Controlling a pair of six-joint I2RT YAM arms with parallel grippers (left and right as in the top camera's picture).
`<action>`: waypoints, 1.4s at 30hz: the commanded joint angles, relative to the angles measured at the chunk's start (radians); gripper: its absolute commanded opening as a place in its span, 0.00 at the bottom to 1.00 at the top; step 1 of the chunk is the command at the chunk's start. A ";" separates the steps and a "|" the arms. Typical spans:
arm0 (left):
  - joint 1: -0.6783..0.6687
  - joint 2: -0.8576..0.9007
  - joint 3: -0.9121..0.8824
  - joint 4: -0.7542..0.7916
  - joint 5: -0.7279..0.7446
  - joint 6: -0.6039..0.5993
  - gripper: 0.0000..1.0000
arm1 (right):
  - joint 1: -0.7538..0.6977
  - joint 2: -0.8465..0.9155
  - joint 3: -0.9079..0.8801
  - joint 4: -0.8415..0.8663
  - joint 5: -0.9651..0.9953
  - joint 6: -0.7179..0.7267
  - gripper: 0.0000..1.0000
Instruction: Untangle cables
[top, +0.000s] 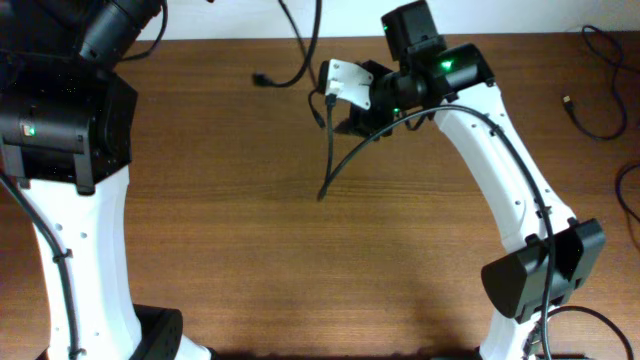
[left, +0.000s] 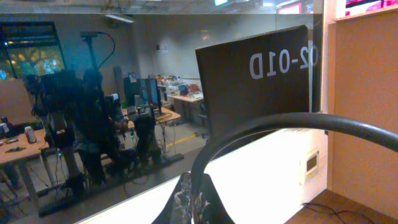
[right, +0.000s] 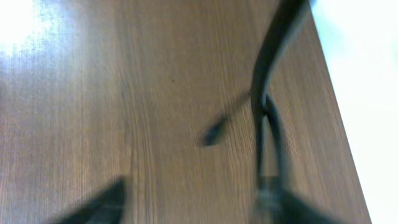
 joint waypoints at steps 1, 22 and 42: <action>0.003 0.002 0.004 0.000 -0.005 0.013 0.00 | 0.012 -0.029 -0.002 0.004 -0.020 0.001 0.04; 0.079 0.028 -0.009 -0.321 -0.240 0.092 0.00 | -0.694 -0.121 0.135 0.286 0.001 0.833 0.04; -0.280 0.386 -0.121 -0.033 0.063 0.063 0.00 | -0.726 -0.080 0.128 0.253 0.045 0.883 0.04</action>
